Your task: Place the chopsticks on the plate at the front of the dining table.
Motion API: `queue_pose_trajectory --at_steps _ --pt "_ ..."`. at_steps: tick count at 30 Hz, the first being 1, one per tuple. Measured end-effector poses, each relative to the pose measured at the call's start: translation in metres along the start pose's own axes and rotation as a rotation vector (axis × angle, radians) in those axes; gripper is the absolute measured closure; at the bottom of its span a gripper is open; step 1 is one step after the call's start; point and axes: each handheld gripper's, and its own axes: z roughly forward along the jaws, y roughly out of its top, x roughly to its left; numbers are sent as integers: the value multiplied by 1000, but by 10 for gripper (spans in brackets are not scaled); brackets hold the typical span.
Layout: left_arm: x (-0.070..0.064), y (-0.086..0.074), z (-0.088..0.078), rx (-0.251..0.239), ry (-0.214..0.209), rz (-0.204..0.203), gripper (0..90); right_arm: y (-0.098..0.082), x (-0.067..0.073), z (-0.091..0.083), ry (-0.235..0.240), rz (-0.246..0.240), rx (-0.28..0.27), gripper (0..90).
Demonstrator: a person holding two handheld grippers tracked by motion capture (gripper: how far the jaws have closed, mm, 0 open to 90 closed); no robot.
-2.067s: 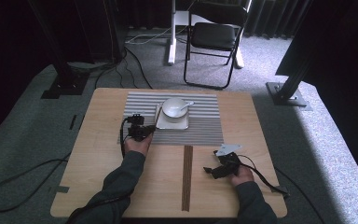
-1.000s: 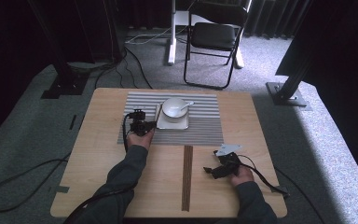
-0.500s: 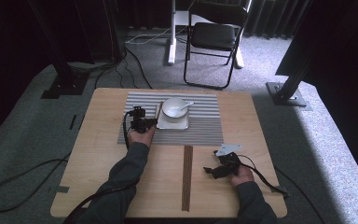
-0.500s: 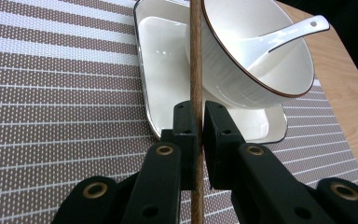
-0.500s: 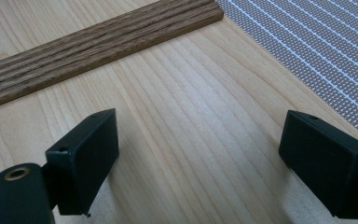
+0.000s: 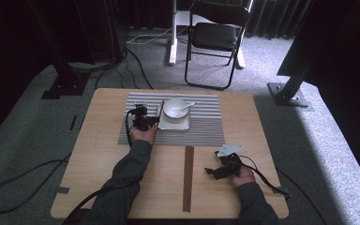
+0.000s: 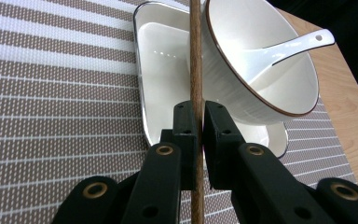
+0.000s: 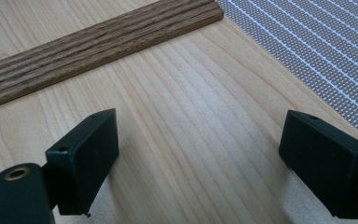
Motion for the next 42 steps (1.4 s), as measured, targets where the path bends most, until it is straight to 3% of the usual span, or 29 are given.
queue_pose_trajectory --at_steps 22,42 --pt "8 7 19 2 3 -55 844 0 0 0 0 0 0 113" --pt "8 11 28 -8 0 -107 843 0 0 0 0 0 0 113"
